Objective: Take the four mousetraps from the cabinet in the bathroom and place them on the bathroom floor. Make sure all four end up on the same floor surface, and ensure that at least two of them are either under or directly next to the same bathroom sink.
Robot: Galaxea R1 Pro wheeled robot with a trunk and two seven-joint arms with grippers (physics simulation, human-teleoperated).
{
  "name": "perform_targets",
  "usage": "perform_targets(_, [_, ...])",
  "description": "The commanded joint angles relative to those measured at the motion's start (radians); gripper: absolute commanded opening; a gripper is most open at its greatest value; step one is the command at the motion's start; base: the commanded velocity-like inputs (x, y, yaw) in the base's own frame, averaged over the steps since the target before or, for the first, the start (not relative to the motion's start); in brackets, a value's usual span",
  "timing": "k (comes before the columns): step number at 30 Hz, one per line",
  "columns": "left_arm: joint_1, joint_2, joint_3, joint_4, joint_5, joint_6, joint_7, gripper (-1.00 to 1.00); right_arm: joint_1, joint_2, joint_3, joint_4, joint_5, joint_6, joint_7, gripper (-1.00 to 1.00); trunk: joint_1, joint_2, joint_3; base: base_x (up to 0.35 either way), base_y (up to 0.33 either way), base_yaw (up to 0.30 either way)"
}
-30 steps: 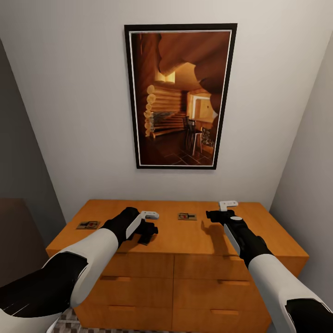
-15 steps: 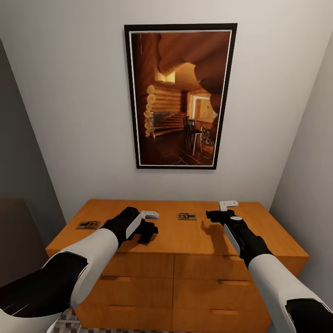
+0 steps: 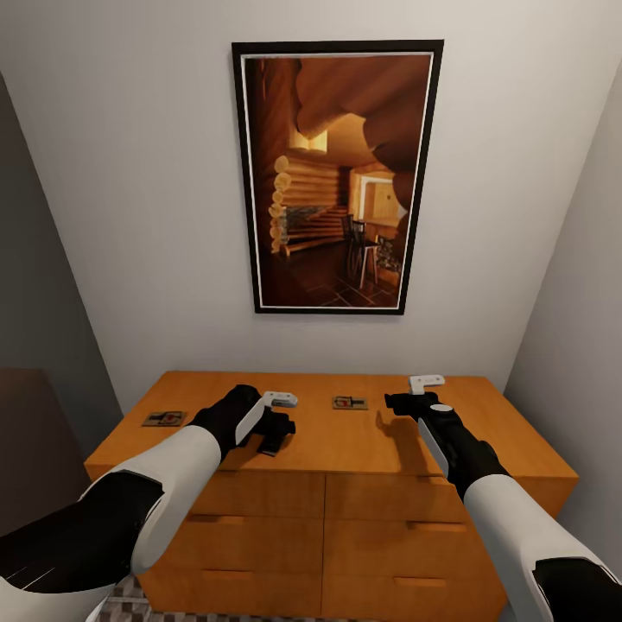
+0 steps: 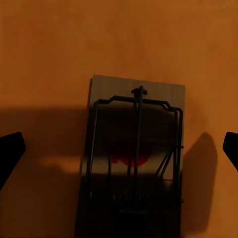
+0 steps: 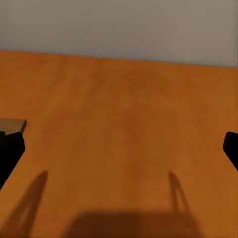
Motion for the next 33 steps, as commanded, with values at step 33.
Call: perform_targets(33, [0.001,0.000,0.005,0.020,0.013,-0.001,0.001,1.00,0.000,0.000,0.000,0.000,0.000,0.000,0.000,1.00,0.000,0.000,0.000,0.000,0.000,0.000])
